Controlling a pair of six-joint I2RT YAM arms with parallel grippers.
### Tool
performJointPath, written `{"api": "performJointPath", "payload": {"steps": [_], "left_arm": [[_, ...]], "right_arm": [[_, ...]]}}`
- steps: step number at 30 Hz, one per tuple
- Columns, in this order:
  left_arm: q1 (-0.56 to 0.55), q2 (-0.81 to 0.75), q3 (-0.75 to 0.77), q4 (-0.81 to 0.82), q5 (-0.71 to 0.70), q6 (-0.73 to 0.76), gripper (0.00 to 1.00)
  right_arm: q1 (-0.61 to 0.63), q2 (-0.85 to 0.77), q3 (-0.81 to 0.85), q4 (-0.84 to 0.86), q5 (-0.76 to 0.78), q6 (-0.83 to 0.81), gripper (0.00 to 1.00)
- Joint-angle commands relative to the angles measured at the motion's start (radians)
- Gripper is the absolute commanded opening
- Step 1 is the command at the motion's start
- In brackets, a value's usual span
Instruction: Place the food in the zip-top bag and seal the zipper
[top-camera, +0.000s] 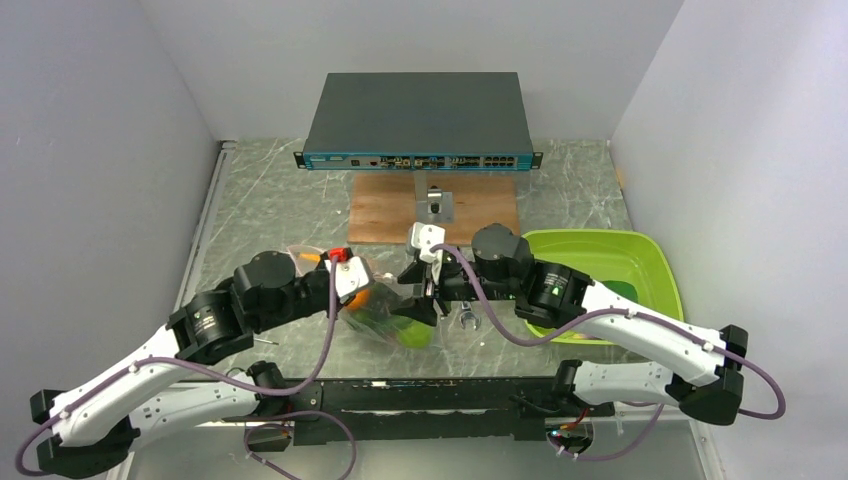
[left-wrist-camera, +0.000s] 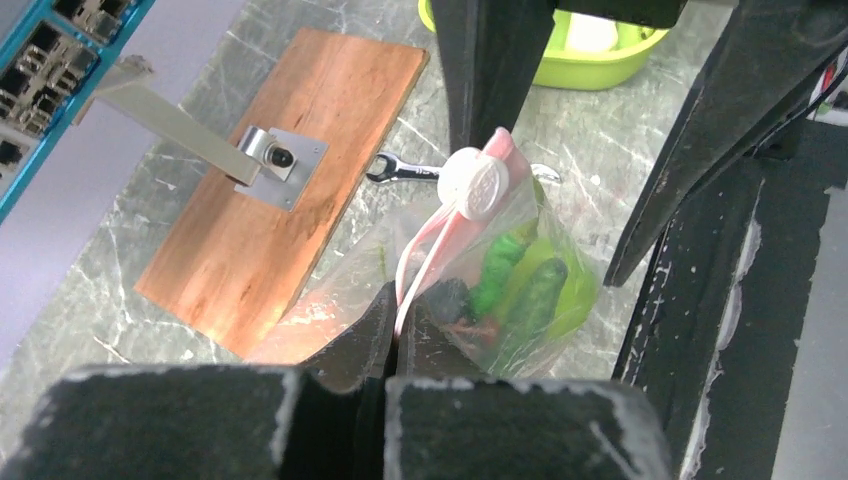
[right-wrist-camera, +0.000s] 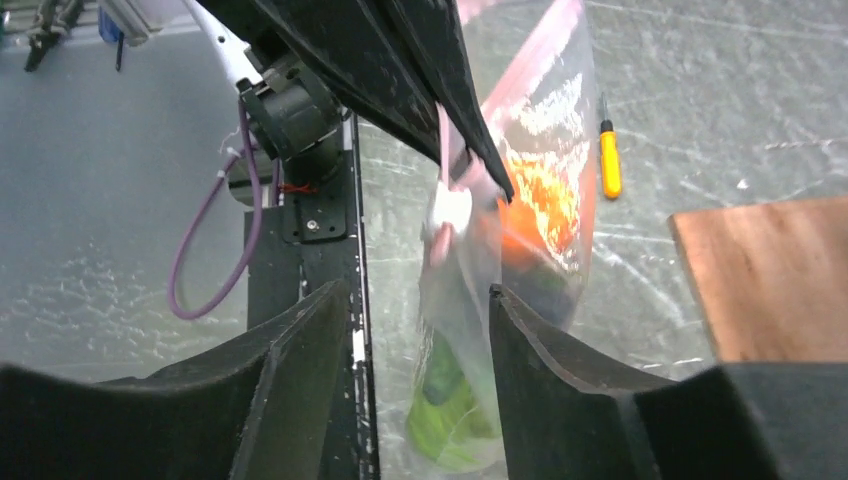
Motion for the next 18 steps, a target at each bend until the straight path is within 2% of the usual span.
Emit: {"api": "performJointPath", "payload": {"steps": [1, 5, 8, 13, 18], "left_arm": [[0.002, -0.074, -0.058, 0.114, -0.031, -0.135, 0.0], [0.002, -0.131, -0.122, 0.173, 0.014, -0.192, 0.0], [0.002, -0.184, -0.173, 0.221, 0.016, -0.238, 0.0], [0.002, -0.209, -0.185, 0.235, 0.003, -0.299, 0.0], [0.002, -0.187, -0.147, 0.192, -0.011, -0.325, 0.0]], "right_arm": [[0.001, -0.053, -0.098, 0.171, 0.048, 0.133, 0.58], [0.001, -0.077, -0.167, 0.282, 0.082, 0.163, 0.57], [0.002, -0.085, -0.189, 0.354, 0.052, 0.172, 0.55], [0.001, -0.024, -0.13, 0.351, -0.009, 0.172, 0.43], [0.001, 0.003, -0.097, 0.347, -0.029, 0.18, 0.39]]}}
